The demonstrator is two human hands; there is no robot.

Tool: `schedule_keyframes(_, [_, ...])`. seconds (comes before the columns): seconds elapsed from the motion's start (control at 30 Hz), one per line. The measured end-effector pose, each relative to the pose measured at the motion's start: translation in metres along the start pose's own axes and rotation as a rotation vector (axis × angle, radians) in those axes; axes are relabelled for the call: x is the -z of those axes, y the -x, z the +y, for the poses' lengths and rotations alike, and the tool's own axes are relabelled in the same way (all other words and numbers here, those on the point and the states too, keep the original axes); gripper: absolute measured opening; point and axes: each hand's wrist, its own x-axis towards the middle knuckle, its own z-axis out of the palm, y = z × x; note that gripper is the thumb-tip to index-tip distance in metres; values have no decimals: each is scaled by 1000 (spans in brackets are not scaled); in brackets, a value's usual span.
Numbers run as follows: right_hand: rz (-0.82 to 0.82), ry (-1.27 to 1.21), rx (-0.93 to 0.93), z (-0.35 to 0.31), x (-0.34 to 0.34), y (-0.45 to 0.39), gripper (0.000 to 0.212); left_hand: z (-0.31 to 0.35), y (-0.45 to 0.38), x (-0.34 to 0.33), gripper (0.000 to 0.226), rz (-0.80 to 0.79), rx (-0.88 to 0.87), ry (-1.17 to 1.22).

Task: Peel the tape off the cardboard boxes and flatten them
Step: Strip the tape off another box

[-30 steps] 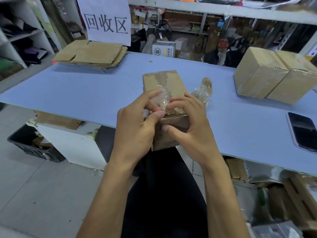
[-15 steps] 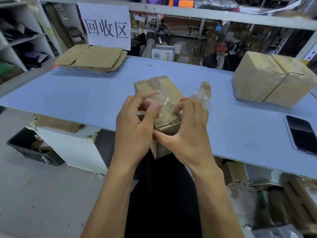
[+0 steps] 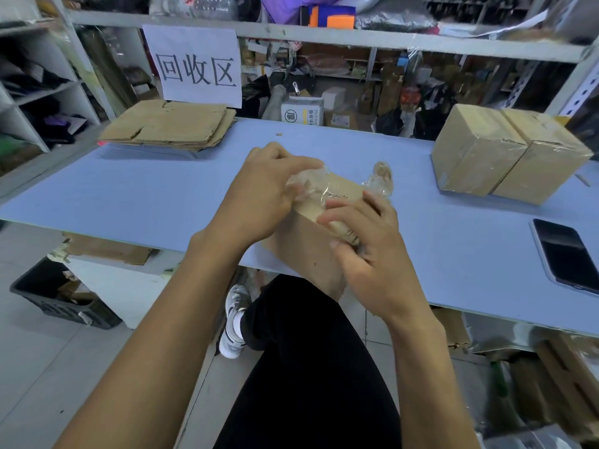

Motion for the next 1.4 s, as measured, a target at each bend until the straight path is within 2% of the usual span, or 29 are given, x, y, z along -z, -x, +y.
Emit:
schedule_keyframes(0.07, [-33,-43,-42,5,2,1,39,5,-7,-1,47,-98,-41,-34])
schedule_keyframes(0.17, [-75,-40,-17,11,4,1,52,12,-14,-5,38,-233,-70,-92])
schedule_keyframes(0.27, [-29,-2,66,16,4,-1,48,15,-21,-8,51,-296,-60,-117])
schedule_keyframes(0.47, [138,-65,57,21,10,1,43,14,-38,-16,30,-214,-105,-96])
schedule_keyframes(0.57, [204,-81,33,24,12,-7,45,7,-46,-21,24,-152,-31,31])
schedule_keyframes(0.7, [202,52,1,26,21,-28,44,1,-51,-23,20,-75,53,97])
schedule_keyframes(0.83, [96,225,-136,14,29,-57,32,1,-55,-19,16,-6,101,168])
schedule_keyframes(0.9, [4,346,-190,7,35,-80,29,-1,-55,-13,31,-23,104,303])
schedule_keyframes(0.97, [-100,459,-208,3,36,-103,30,-3,-56,-7,46,-47,88,324])
schedule_keyframes(1.07, [-139,389,-175,2,23,-123,28,-9,-60,-4,20,19,70,149])
schedule_keyframes(1.2, [-254,336,-123,10,6,-118,24,-25,-56,1,14,54,120,136])
schedule_keyframes(1.23, [-274,331,-118,12,6,-116,27,-26,-54,4,13,58,143,133])
schedule_keyframes(1.3, [-330,351,-134,10,8,-119,46,-29,-52,10,16,96,187,126])
schedule_keyframes(1.4, [-438,496,-173,-2,7,-137,62,-26,-55,14,22,85,208,91])
